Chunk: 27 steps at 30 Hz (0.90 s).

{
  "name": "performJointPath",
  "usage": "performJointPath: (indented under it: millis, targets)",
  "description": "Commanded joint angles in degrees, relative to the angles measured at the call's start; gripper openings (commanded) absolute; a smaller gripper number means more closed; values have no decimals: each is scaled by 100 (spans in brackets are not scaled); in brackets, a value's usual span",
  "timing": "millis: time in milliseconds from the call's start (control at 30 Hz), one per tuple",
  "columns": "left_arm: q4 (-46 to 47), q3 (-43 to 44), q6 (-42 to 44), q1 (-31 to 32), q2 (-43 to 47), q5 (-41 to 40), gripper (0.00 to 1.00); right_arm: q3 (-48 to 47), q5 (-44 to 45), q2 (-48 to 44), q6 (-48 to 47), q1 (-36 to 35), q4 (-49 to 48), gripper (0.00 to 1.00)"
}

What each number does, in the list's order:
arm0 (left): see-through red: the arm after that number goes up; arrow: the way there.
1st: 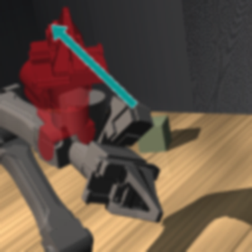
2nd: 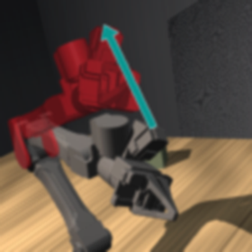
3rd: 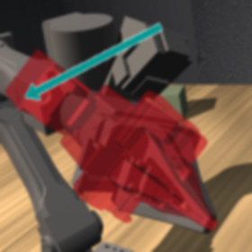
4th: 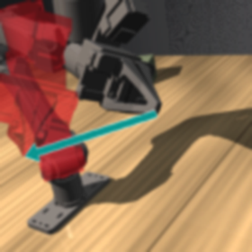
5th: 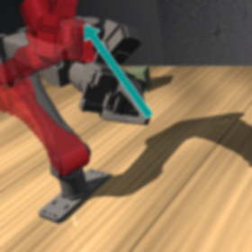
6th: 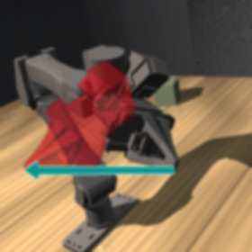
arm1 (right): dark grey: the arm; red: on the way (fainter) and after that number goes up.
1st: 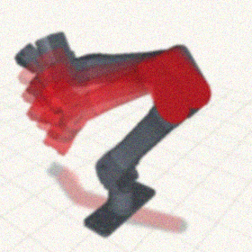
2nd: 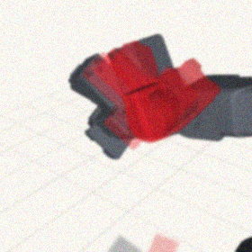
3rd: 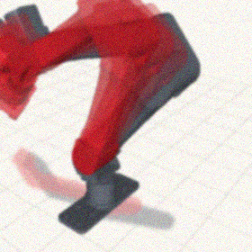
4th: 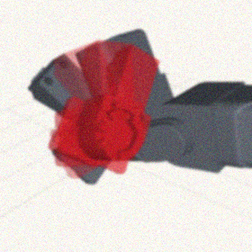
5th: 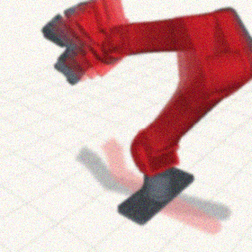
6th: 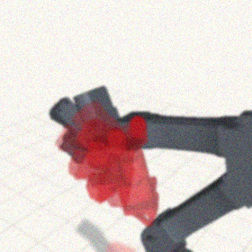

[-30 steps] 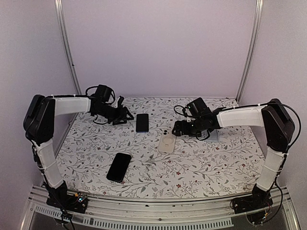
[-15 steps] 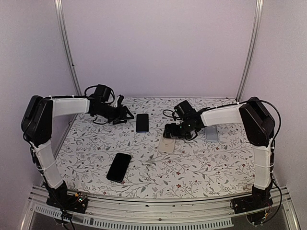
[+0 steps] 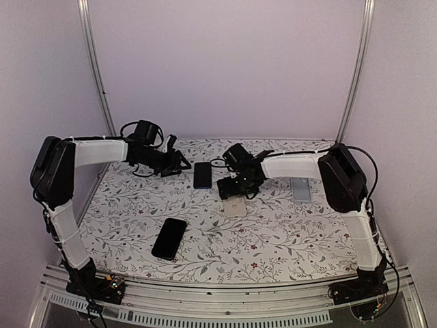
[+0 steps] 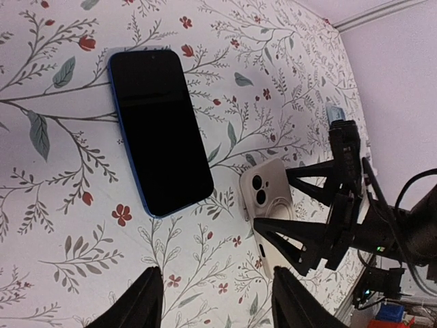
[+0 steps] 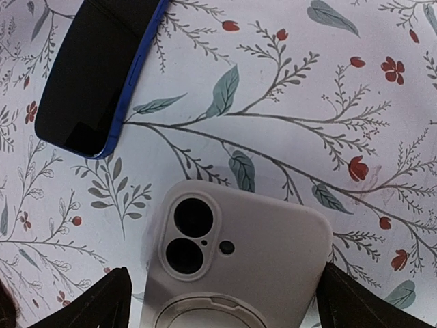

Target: Take the phone out of the phone case

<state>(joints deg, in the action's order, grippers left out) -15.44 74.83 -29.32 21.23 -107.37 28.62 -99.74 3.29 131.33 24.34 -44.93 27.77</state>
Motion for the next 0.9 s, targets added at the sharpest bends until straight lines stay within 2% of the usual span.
performJointPath:
  millis: [0, 233, 467, 700, 867]
  targets:
    - [132, -58, -56, 87, 61, -32, 56, -229, 610, 499, -378, -320, 865, 97]
    - [131, -5, -124, 140, 4, -82, 56, -137, 1040, 487, -482, -503, 1276, 99]
    - [129, 40, -163, 188, -26, -120, 56, 937, 1051, -54, -411, -514, 1094, 99]
    - [131, 173, -237, 271, -128, -130, 56, 1778, 733, -557, -277, -350, 700, 99]
    - [129, 225, -293, 354, -158, -153, 56, 1928, 472, -756, -287, -289, 635, 99]
